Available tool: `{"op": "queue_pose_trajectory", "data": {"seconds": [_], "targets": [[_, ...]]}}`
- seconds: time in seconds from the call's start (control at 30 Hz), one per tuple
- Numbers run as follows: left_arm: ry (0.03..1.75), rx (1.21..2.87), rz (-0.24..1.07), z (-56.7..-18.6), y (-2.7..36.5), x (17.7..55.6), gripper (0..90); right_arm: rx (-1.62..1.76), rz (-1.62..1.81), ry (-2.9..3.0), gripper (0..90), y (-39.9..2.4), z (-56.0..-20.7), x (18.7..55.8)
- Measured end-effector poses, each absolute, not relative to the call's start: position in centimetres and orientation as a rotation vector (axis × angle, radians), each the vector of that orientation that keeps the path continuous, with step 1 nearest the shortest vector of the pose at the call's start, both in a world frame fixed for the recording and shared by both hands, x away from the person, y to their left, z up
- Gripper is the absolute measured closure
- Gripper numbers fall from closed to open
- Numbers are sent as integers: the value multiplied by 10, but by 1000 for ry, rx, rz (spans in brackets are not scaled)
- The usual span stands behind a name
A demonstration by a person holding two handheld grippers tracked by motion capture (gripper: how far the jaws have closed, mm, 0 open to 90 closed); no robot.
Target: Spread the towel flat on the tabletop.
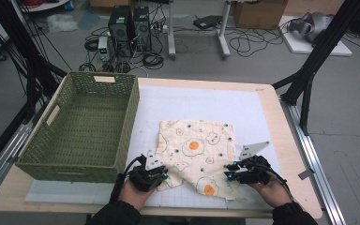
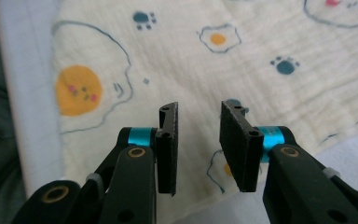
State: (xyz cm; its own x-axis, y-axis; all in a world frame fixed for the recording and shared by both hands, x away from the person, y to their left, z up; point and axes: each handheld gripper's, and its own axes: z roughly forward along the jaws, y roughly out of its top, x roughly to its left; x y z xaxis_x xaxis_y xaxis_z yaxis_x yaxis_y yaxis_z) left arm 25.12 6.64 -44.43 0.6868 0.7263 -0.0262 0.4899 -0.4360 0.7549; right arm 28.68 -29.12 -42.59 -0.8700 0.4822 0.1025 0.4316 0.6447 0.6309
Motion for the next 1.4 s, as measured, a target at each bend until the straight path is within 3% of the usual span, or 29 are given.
{"op": "queue_pose_trajectory", "data": {"seconds": [0.07, 0.17, 0.23, 0.4, 0.43, 0.57, 0.77, 0.9, 1.0, 1.07, 1.27, 1.4], "targets": [[929, 2127, 380, -443, 68, 251, 880, 757, 993, 2783, 727, -289, -432, 289], [939, 2133, 411, -442, 70, 249, 891, 762, 978, 2765, 870, -291, -431, 290], [960, 2118, 433, -440, 74, 249, 892, 765, 969, 2762, 881, -293, -431, 290], [979, 2077, 448, -436, 77, 249, 887, 803, 925, 2717, 888, -303, -428, 292], [968, 2073, 434, -436, 76, 248, 851, 805, 919, 2709, 888, -304, -428, 291], [907, 2080, 387, -436, 71, 242, 777, 778, 1026, 2688, 797, -303, -420, 284], [864, 2144, 335, -444, 64, 239, 799, 643, 1113, 2791, 715, -284, -421, 269], [855, 2147, 336, -444, 65, 237, 888, 602, 1087, 2863, 727, -274, -433, 265], [852, 2152, 326, -443, 67, 235, 891, 592, 1104, 2881, 877, -273, -435, 264], [847, 2152, 311, -443, 70, 232, 892, 575, 1107, 2895, 885, -273, -435, 262], [831, 2115, 318, -440, 74, 226, 873, 564, 1156, 2916, 877, -281, -432, 255], [824, 2065, 360, -435, 74, 230, 776, 628, 1223, 2845, 761, -287, -428, 259]]}}
